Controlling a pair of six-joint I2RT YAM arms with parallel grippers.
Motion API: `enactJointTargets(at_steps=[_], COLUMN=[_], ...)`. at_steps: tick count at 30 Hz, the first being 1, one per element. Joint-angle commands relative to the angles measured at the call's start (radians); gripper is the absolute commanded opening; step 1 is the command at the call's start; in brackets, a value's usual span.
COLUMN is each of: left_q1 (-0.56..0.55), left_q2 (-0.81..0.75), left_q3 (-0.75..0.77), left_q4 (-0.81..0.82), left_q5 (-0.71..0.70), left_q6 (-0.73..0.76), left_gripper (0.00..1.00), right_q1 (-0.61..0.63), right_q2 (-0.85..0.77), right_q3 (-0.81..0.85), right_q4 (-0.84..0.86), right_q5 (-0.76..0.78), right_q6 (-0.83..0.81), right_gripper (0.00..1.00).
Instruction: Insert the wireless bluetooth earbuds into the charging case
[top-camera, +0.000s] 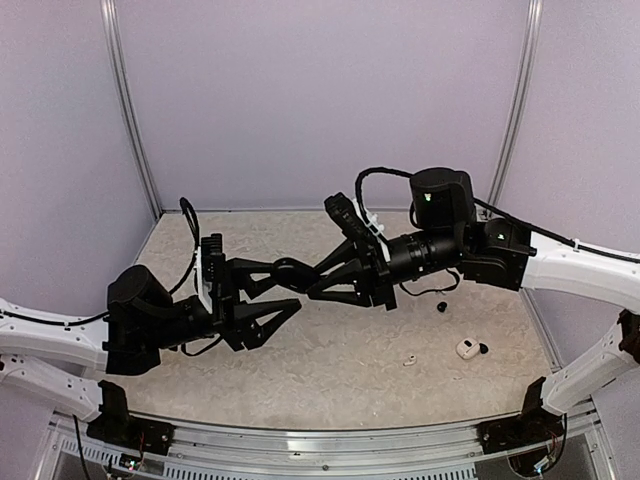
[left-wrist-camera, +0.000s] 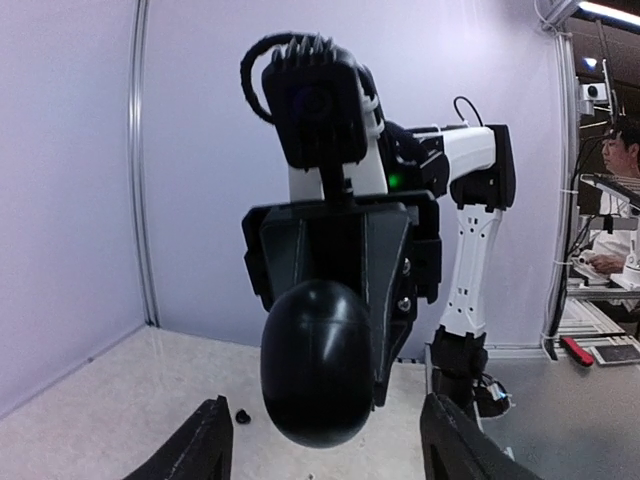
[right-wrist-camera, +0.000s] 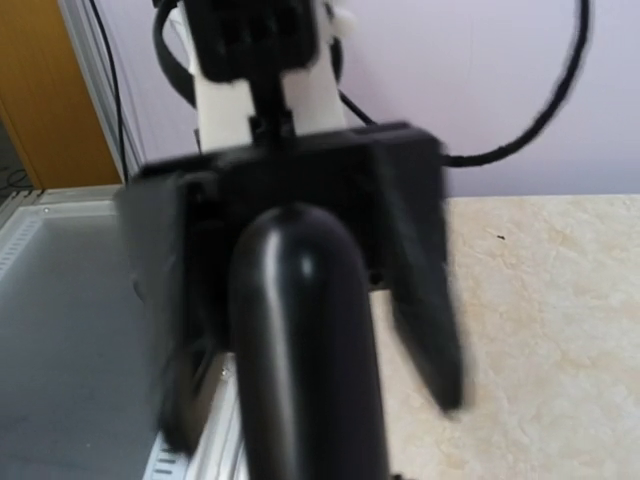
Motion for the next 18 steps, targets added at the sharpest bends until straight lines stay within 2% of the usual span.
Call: enactJointTargets(at_steps=[1, 3, 4, 6, 11, 15, 18], left_q1=[0.010, 0.021, 0.024, 0.030, 0.032, 0.042, 0.043], left_q2=[-0.057, -0.091, -0.115, -0.152, -0.238, -0.209, -0.156], left_q3=[0.039, 0.033, 0.028, 0.004, -0.056, 0.031, 0.079], left_q4=[-0.214, -0.292, -0.319, -0.335, -0.336, -0.484, -0.540], left_q5=[0.005, 0.029, 0.031, 0.031, -0.021, 0.017, 0.067], left_q6=[-0.012, -0.033, -0.044, -0.063, -0.097, -0.030, 0.000], left_gripper=[0.74, 0.90, 0.95, 0.99, 0.99, 0.98, 0.88], right_q1=[-0.002, -0.002, -0.002, -0.003, -0.002, -0.002, -0.003], right_q2=[-0.021, -0.028, -0.032, -0.037, -0.029, -0.008, 0.002], right_q3=[0.018, 0.003, -0.005, -0.016, -0.006, 0.027, 0.042], right_q4=[-0.063, -0.087, -0.096, -0.112, -0.159, -0.201, -0.215], right_q5=[0.031, 0.044, 0.049, 0.048, 0.042, 0.030, 0.023], right_q6=[-0.036, -0.043, -0.046, -0.049, -0.063, -0.075, -0.078], right_gripper=[0.09, 0.08, 0.08, 0.08, 0.07, 0.07, 0.07])
